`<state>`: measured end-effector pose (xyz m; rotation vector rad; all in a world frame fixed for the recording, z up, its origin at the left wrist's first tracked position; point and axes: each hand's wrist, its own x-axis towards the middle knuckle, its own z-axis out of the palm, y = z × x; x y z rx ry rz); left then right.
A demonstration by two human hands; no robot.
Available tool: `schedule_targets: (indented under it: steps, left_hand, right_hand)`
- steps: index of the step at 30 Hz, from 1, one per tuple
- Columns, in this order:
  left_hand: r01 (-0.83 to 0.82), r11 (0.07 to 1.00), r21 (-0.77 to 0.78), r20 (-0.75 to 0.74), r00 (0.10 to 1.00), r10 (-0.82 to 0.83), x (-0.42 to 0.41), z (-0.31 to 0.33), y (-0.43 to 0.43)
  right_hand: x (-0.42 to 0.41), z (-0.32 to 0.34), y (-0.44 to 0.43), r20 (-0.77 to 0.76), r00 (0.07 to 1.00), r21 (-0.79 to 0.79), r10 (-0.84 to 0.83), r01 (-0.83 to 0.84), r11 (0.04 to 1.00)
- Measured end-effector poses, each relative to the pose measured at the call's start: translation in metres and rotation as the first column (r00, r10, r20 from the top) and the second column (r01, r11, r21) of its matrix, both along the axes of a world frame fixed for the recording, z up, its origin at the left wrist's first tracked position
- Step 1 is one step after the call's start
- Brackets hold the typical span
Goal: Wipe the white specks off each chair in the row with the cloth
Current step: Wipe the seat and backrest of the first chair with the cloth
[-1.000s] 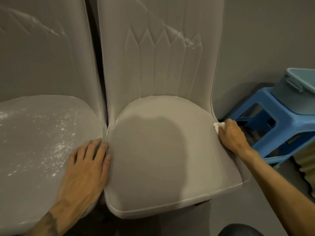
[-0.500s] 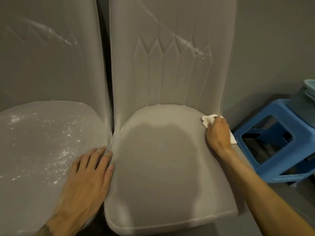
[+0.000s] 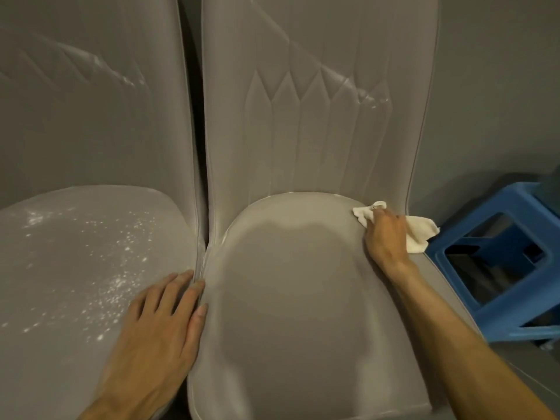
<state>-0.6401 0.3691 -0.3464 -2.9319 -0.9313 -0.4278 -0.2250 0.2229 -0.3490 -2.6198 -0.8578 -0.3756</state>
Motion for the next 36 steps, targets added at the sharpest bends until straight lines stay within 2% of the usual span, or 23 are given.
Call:
schedule_targets:
  steps: [4, 6, 11, 15, 17, 19, 22, 25, 28, 31, 34, 36]
  left_hand:
    - [0.001, 1.0, 0.017, 0.021, 1.0, -0.001, 0.001, -0.002, 0.0]
    - [0.004, 1.0, 0.015, 0.02, 1.0, -0.004, 0.0, -0.001, 0.0]
    - [0.005, 1.0, 0.011, 0.019, 1.0, -0.005, 0.0, -0.003, 0.0]
    - [0.008, 1.0, 0.0, 0.023, 1.0, -0.008, 0.002, -0.003, 0.002]
    - [0.005, 1.0, -0.005, 0.017, 1.0, -0.005, 0.001, -0.002, 0.002]
    - [0.01, 1.0, -0.004, 0.003, 1.0, -0.01, 0.0, -0.001, 0.002]
    - [0.007, 1.0, -0.003, 0.005, 1.0, -0.007, 0.0, -0.001, 0.001]
    - [-0.002, 1.0, 0.001, 0.008, 1.0, 0.002, 0.002, -0.002, 0.002]
    - [0.001, 1.0, 0.007, 0.016, 1.0, -0.001, 0.002, -0.002, 0.002]
    - [0.002, 1.0, 0.017, 0.019, 1.0, -0.003, 0.001, -0.002, 0.002]
    - [0.004, 1.0, 0.015, 0.024, 1.0, -0.004, 0.001, -0.004, 0.004]
    - [0.002, 1.0, 0.02, 0.031, 1.0, -0.003, 0.003, -0.005, 0.004]
  right_hand:
    - [0.006, 0.021, 0.048, -0.157, 0.98, 0.078, 0.119, -0.108, 0.991]
    - [0.01, 0.023, 0.051, -0.178, 0.965, 0.091, 0.191, -0.177, 0.98]
    - [0.012, 0.006, 0.014, -0.178, 0.974, 0.16, 0.139, -0.111, 0.981]
    - [0.006, 0.017, 0.064, -0.214, 0.959, 0.164, 0.184, -0.15, 0.975]
    - [0.005, 0.022, 0.082, -0.195, 0.942, 0.135, 0.274, -0.251, 0.959]
    - [0.011, 0.019, 0.077, -0.152, 0.943, 0.063, 0.296, -0.289, 0.955]
    - [0.016, 0.014, 0.048, -0.053, 0.985, 0.012, 0.166, -0.166, 0.986]
    - [0.011, 0.012, 0.059, -0.101, 0.985, 0.067, 0.142, -0.136, 0.988]
    - [0.003, 0.019, 0.099, -0.189, 0.944, 0.098, 0.269, -0.255, 0.962]
    - [-0.002, 0.023, 0.109, -0.185, 0.881, 0.045, 0.435, -0.435, 0.9]
    - [0.003, 0.02, 0.084, -0.095, 0.928, 0.081, 0.359, -0.352, 0.932]
    - [0.0, 0.017, 0.083, -0.069, 0.95, 0.165, 0.305, -0.291, 0.943]
